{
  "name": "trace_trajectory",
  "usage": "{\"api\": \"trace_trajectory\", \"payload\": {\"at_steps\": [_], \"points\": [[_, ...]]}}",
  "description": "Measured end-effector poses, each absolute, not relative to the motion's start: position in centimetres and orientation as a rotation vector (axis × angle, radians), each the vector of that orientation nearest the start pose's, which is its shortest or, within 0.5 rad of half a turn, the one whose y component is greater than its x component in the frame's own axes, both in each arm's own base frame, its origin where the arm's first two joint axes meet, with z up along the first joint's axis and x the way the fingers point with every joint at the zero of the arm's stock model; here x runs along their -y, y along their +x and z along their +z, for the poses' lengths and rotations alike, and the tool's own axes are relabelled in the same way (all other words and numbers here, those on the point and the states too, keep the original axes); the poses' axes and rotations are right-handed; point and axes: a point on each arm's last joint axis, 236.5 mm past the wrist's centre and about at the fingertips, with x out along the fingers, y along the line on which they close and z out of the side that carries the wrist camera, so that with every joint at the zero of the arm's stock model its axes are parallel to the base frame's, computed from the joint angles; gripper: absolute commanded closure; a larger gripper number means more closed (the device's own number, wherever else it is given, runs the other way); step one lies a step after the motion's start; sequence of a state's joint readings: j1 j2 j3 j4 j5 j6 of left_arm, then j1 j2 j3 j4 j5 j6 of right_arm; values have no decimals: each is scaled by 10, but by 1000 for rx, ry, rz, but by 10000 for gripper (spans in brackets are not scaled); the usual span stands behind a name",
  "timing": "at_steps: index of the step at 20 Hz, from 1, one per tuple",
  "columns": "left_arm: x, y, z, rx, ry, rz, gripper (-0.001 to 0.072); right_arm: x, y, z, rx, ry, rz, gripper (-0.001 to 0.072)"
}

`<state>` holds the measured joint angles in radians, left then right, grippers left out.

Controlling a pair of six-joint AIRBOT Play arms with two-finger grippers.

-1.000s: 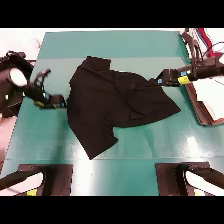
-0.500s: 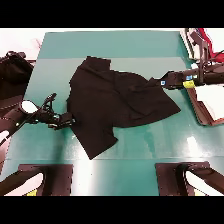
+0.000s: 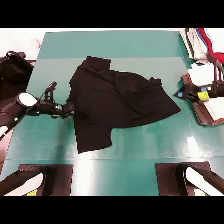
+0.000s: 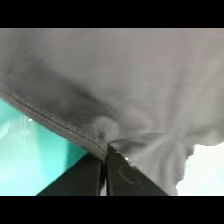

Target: Fold the shirts.

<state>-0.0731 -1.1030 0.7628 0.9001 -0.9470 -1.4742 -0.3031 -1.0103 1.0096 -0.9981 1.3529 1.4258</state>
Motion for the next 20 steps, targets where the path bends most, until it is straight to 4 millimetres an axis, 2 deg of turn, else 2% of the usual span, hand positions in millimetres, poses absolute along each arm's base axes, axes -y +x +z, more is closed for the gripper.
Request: {"api": "trace_trajectory", "payload": {"at_steps": [2,4,7,11,14,15,16,17,18,20], "points": [[147,329,-1,-1217,-546,-364,681,6,307,35,-1225,676,89,346],[148,333,8,-1199,-541,-378,681,36,295,0,-1239,822,-24,346],[150,336,13,-1189,-537,-390,681,57,290,-38,-1227,994,-101,348],[150,338,16,-1181,-538,-393,682,58,303,-70,-1225,1088,-109,350],[151,338,17,-1179,-541,-394,681,47,326,-80,-1224,1075,-80,390],[151,339,18,-1178,-542,-395,681,44,335,-82,-1217,1057,-73,417],[151,339,18,-1178,-542,-395,681,42,343,-83,-1212,1036,-68,511],[151,339,18,-1178,-544,-395,682,41,353,-85,-1204,1006,-65,660],[152,339,18,-1177,-545,-396,682,39,359,-86,-1203,980,-60,689],[152,341,21,-1171,-546,-396,683,34,373,-82,-1195,933,-35,689]]}}
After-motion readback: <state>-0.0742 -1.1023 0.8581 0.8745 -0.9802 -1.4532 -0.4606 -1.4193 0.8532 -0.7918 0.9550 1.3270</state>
